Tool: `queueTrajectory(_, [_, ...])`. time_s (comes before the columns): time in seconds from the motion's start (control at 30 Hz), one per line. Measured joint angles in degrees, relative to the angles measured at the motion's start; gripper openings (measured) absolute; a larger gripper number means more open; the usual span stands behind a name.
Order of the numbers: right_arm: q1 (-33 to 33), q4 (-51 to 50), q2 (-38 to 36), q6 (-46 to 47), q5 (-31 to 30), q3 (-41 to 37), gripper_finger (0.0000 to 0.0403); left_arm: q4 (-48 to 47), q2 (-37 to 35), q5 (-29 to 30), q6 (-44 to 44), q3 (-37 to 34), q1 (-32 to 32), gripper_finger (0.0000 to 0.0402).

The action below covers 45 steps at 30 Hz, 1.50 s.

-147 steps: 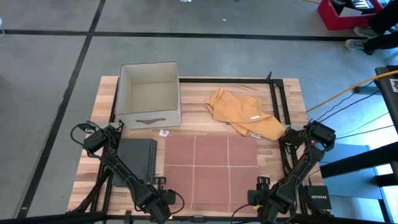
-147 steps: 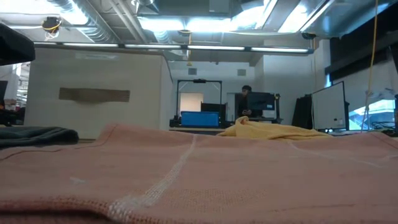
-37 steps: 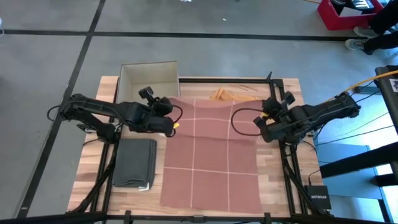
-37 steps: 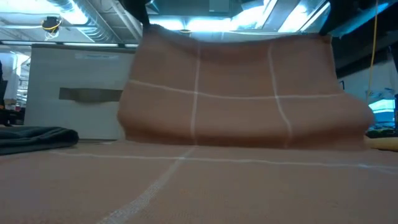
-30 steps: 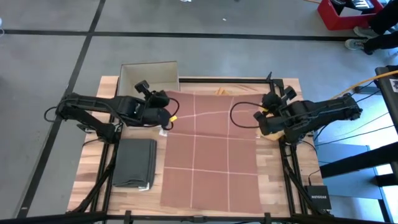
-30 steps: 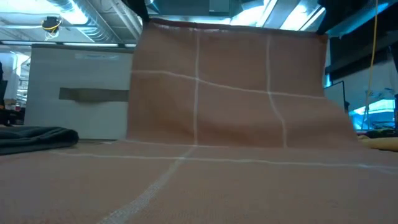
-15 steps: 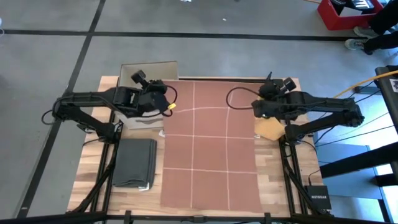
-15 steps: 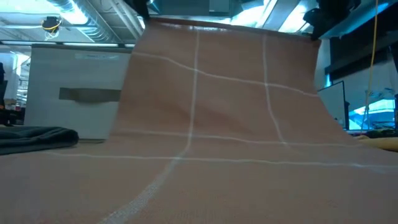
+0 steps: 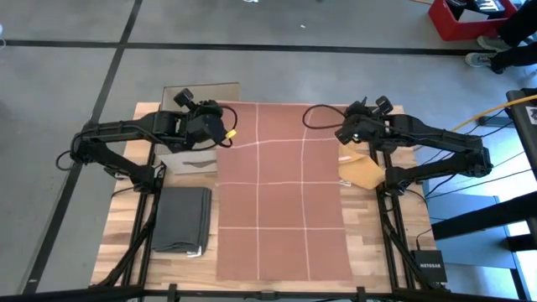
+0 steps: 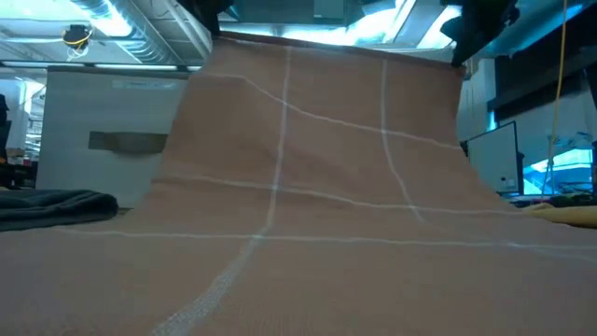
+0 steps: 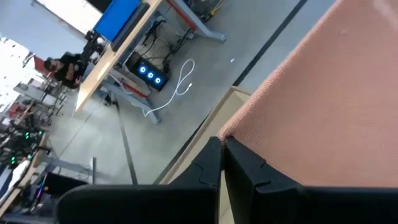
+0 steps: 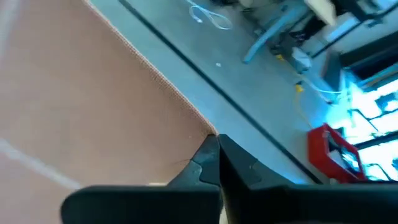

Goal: Fold towel
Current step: Fold the light orange towel

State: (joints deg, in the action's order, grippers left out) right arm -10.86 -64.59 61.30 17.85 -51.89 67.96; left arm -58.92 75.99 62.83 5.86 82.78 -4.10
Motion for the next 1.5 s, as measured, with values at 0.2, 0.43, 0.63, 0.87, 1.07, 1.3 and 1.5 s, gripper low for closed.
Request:
queueTrajectory(0.2, [4.4, -2.5, -1.3, 2.0, 8.3, 4.0, 0.0001, 1.0, -1.8, -4.3, -1.2, 0.0, 5.0, 0.0001])
queueTrajectory(0.43, [14.7, -8.5, -3.1, 10.5, 14.3, 7.7, 0.0001, 0.7, -4.5, -13.6, 2.7, 0.0, 12.4, 0.0001])
queueTrajectory(0.63, [25.8, -12.4, -3.8, 20.0, 17.8, 7.8, 0.0001, 0.1, -4.9, -18.1, 8.9, 0.0, 19.9, 0.0001])
queueTrajectory(0.87, [40.1, -11.8, -2.7, 30.6, 19.0, 7.8, 0.0001, -6.9, -4.8, -18.4, 22.6, 0.0, 30.1, 0.0001])
queueTrajectory(1.07, [50.3, -12.0, 0.7, 38.9, 19.1, 7.8, 0.0001, -9.7, -4.8, -19.1, 32.9, 0.0, 38.1, 0.0001])
queueTrajectory(1.3, [60.2, -12.0, 5.2, 47.0, 20.1, 7.8, 0.0001, -9.0, -4.7, -19.3, 40.8, 0.0, 45.3, 0.0001])
queueTrajectory(1.5, [67.3, -12.0, 7.6, 53.5, 20.6, 7.8, 0.0001, -8.8, -4.6, -19.3, 47.7, 0.0, 50.5, 0.0001])
